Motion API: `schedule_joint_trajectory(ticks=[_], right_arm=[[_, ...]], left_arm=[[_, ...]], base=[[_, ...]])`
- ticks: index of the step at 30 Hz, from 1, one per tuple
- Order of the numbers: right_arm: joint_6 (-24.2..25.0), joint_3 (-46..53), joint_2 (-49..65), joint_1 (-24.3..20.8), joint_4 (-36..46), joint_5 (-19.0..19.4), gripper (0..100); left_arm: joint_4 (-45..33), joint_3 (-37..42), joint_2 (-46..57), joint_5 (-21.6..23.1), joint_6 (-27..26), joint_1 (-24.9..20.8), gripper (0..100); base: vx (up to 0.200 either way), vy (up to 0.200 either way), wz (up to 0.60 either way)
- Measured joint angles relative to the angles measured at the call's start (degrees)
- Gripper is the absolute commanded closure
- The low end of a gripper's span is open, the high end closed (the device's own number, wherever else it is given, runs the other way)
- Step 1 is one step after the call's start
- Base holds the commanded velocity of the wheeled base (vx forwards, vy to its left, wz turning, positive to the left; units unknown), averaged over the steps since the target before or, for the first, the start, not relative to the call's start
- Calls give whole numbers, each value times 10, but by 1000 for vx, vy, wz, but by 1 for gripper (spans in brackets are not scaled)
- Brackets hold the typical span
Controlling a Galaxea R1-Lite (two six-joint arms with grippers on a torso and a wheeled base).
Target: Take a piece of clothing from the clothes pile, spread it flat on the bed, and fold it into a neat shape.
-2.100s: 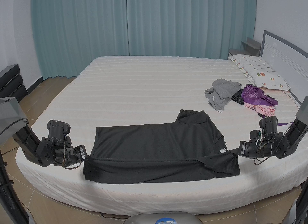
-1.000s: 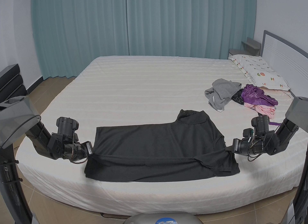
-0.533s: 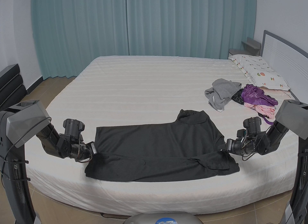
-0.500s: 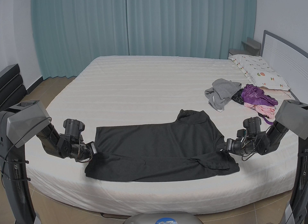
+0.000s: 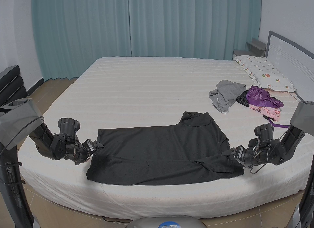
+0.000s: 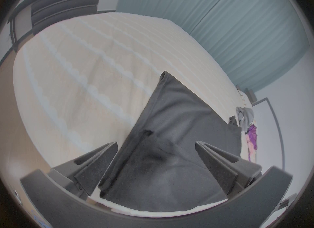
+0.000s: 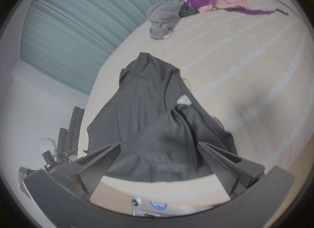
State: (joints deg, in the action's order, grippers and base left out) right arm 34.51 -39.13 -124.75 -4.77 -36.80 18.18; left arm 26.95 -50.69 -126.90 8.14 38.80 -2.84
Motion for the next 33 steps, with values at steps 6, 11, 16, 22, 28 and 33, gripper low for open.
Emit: schedule_joint_trajectory(ticks=[6, 11, 16, 22, 28, 33], right_arm=[[50, 87, 15, -9, -94, -7, 0], [80, 115, 6, -16, -139, -22, 0], [89, 118, -14, -31, -155, -46, 0], [92, 94, -41, -45, -161, -86, 0], [102, 72, -56, -47, -161, -90, 0], [109, 56, -68, -55, -160, -103, 100]], left_arm=[[11, 66, 45, 27, 50, -2, 0], [77, 116, 69, 50, 94, -4, 0], [160, 155, 71, 59, 112, -4, 0], [172, 176, 59, 61, 117, -4, 0], [173, 179, 52, 62, 117, -5, 0], [173, 180, 48, 61, 117, -5, 0]], base=[[0, 0, 0], [0, 0, 0], [0, 0, 0], [0, 0, 0], [0, 0, 0], [0, 0, 0]])
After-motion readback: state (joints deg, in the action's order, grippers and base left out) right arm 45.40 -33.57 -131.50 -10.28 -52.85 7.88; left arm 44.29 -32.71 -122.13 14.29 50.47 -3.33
